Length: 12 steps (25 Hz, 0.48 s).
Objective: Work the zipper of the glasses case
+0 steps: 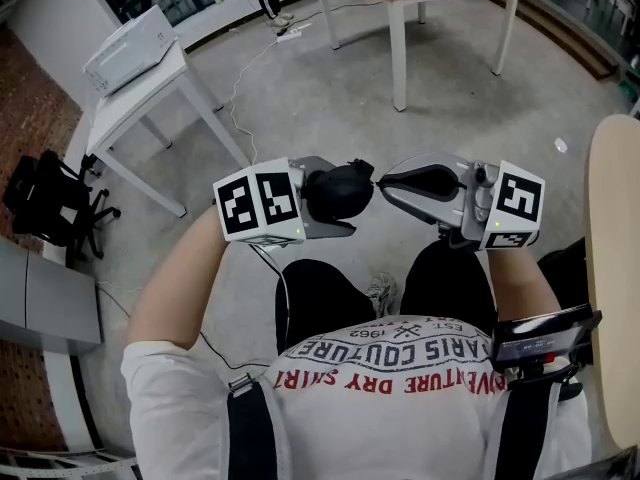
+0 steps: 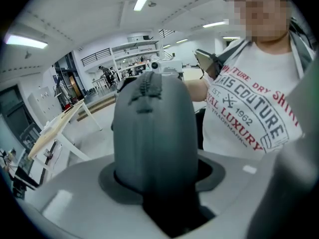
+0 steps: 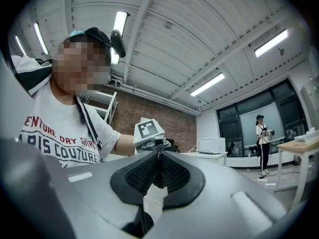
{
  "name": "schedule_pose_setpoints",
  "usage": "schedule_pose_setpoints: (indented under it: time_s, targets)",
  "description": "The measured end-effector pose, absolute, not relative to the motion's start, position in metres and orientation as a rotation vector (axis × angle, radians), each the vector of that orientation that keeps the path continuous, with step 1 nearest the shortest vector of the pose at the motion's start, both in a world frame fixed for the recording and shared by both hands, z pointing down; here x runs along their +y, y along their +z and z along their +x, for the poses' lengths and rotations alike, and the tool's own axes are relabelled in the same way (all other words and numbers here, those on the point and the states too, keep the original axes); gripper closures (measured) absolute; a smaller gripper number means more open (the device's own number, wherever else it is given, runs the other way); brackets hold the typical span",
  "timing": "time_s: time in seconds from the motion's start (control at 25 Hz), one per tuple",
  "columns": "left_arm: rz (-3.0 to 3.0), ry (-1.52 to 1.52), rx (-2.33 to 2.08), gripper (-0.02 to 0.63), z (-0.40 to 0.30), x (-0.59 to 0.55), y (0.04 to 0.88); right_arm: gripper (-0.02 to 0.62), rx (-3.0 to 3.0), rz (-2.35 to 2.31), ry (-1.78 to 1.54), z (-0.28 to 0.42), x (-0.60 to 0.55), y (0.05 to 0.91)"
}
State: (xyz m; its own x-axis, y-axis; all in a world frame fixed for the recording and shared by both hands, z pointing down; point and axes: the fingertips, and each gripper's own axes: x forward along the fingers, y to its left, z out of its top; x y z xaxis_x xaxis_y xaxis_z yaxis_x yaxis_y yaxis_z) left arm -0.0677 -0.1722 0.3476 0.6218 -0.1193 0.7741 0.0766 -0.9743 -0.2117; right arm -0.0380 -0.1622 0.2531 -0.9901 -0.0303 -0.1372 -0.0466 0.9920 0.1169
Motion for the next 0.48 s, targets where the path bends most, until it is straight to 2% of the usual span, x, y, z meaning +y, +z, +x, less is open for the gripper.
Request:
schedule_pose_setpoints:
  time_s: [0.48]
  targets:
    - [-2.901,-0.975,-0.019,0.36,-0.055,-0.161,0.331,0.575,2.97,-0.052,0.139,-0.037,-0.163,0.25]
